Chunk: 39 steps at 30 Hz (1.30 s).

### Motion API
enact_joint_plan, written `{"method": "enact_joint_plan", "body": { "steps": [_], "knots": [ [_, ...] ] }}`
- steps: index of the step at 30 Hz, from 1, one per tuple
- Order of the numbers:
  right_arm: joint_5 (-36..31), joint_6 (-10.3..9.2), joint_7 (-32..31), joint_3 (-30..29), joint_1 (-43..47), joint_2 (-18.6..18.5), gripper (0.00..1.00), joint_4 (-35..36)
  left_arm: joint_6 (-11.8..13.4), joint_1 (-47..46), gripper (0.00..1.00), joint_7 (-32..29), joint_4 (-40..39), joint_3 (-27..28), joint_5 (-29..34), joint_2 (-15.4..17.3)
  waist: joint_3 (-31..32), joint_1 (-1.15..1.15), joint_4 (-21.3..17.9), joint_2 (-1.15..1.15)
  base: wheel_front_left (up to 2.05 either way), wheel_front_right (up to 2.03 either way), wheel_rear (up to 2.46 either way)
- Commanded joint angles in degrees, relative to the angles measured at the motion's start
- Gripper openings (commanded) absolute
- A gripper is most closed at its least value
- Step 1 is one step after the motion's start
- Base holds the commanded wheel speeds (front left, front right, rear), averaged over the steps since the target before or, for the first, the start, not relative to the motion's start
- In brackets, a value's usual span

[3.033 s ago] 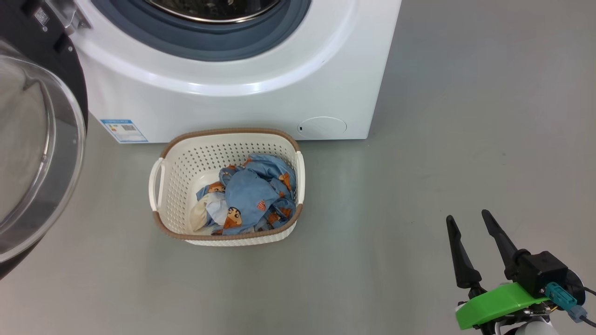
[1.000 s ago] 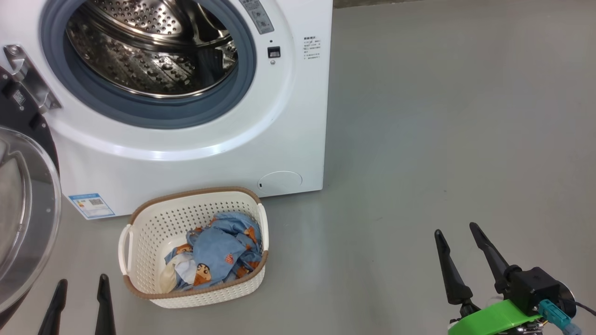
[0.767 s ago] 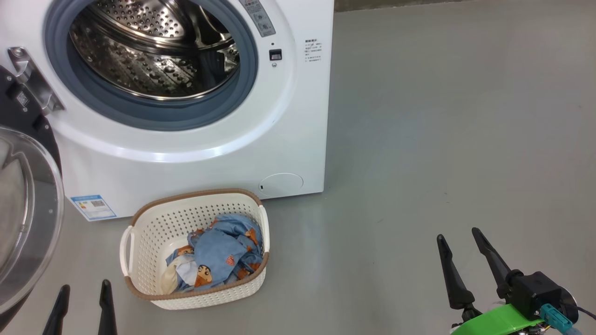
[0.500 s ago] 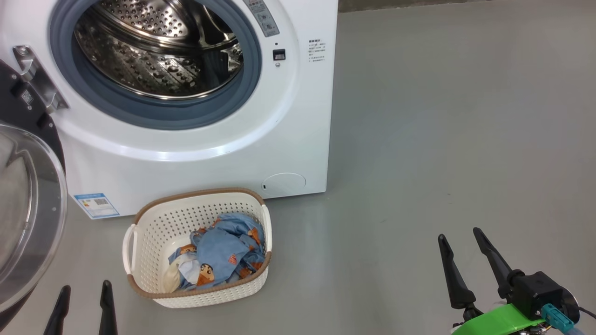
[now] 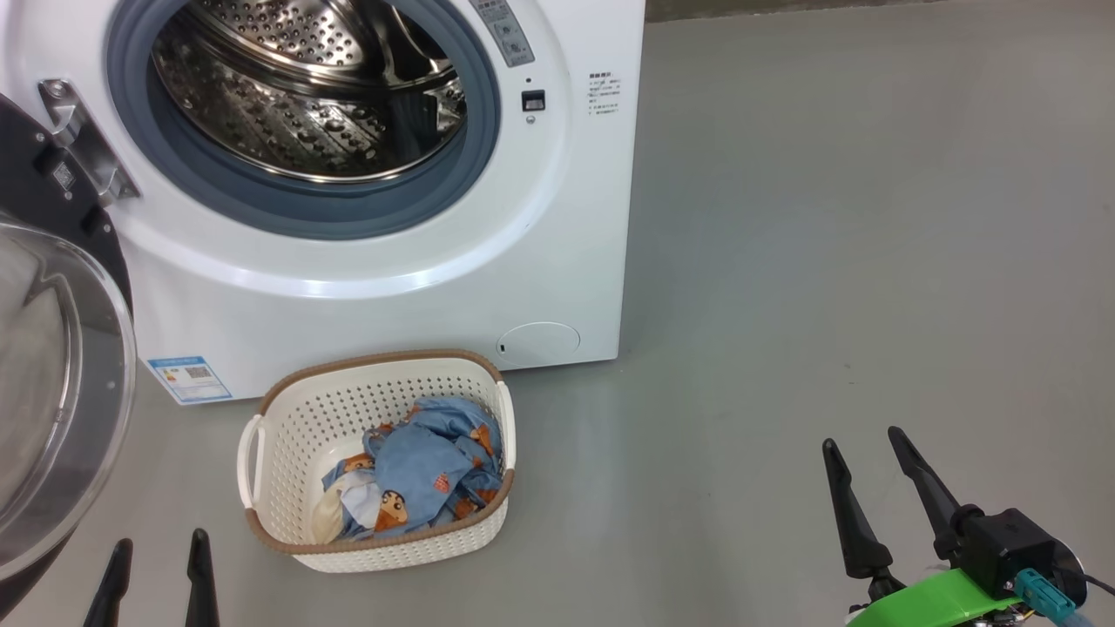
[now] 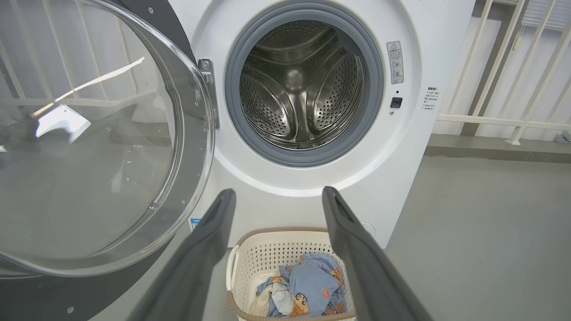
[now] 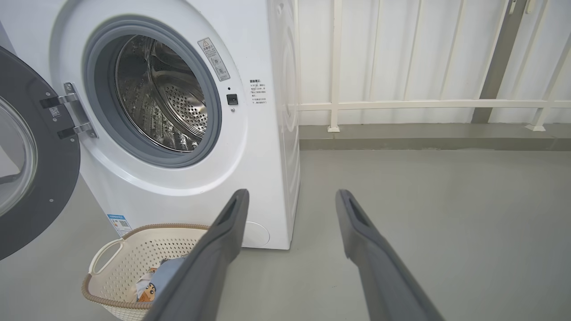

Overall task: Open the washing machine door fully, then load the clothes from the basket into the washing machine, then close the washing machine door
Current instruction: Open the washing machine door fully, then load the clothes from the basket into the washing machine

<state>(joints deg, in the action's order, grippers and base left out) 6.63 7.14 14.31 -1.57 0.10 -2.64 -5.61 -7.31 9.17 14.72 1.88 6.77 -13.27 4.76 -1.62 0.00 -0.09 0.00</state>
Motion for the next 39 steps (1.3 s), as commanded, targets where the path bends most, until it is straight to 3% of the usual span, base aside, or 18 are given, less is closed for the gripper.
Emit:
{"method": "enact_joint_plan", "body": {
  "steps": [1,21,39],
  "knots": [
    [-0.3,0.35,0.7,1.2,-1.3,-0.2,1.00,1.2,-0.2,-1.5,1.00,0.3,-1.1,1.9,-0.2,0.7,0.0,0.00,0.0,0.00,0.00,0.00,0.00],
    [0.1,0.35,0.7,1.4,-1.2,-0.2,1.00,1.4,-0.2,-1.8,1.00,0.3,-0.8,1.2,-0.1,1.6,-0.4,0.00,0.4,0.00,0.16,-0.09,-0.07],
    [0.7,0.35,0.7,1.6,-1.7,-0.2,1.00,1.6,-0.2,-3.1,1.00,0.3,-1.5,3.7,-0.2,0.9,-2.3,0.00,0.8,0.00,1.72,-1.56,-0.16]
  ]
}}
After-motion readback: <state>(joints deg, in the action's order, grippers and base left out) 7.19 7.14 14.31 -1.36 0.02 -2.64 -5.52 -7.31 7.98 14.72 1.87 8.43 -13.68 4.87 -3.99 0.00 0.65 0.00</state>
